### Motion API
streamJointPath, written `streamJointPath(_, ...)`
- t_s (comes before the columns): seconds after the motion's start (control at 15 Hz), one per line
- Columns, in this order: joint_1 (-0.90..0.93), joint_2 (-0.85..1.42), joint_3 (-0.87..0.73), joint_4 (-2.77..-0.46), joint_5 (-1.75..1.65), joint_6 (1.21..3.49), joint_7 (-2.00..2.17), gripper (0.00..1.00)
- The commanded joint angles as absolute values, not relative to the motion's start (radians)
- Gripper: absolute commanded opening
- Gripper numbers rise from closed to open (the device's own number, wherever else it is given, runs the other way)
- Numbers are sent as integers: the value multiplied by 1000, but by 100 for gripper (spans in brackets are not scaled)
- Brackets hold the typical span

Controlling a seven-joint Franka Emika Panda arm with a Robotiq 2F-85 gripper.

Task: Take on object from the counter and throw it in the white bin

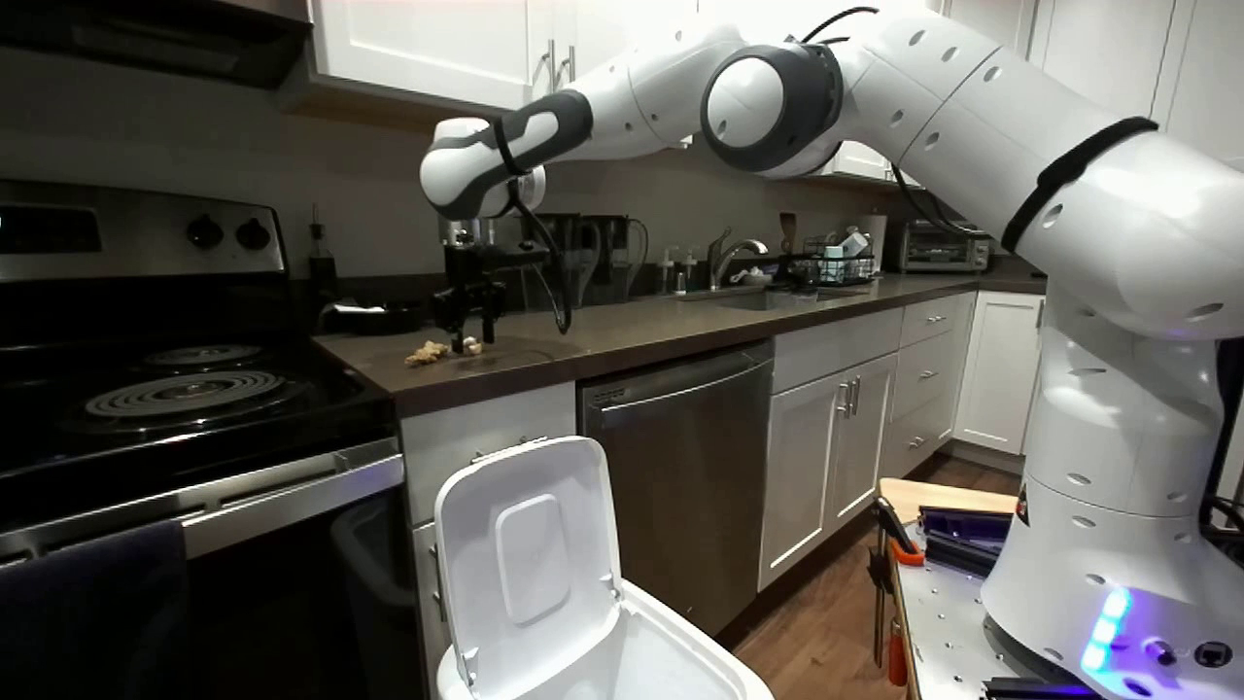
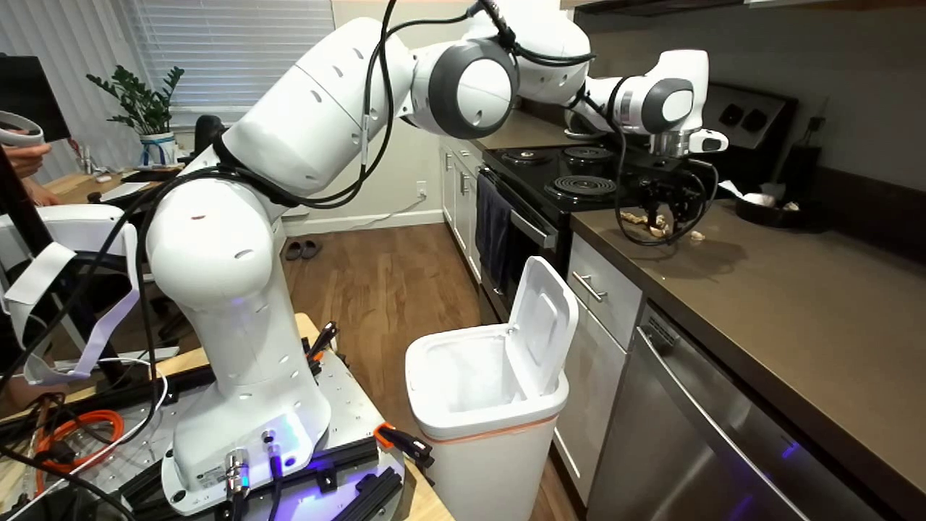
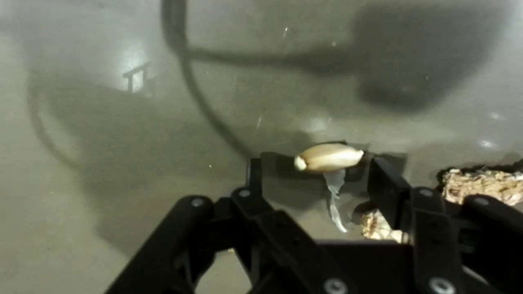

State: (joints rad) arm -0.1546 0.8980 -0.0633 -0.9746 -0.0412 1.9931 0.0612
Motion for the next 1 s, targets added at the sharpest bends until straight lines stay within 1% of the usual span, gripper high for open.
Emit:
streamJointPath(0.0,-174,927,-47,-934,-1,1979,17,72)
streamJointPath(0.07,-175,930,-46,-933,3,1977,14,53)
streamJointPath(0.13,-175,933,-45,-931,8,1972,12,51)
streamJointPath(0.2,-175,935,-45,-927,12,1964,14,46)
streamJointPath(0.4,-171,928,-43,-924,25,1938,20,24)
streamJointPath(0.6,-165,910,-43,-941,12,1918,34,7)
streamJointPath(0.73,-165,909,-43,-944,12,1911,38,3)
streamJointPath(0.8,-166,907,-40,-946,15,1906,35,6)
streamJointPath(0.93,-162,896,-41,-960,14,1897,42,7)
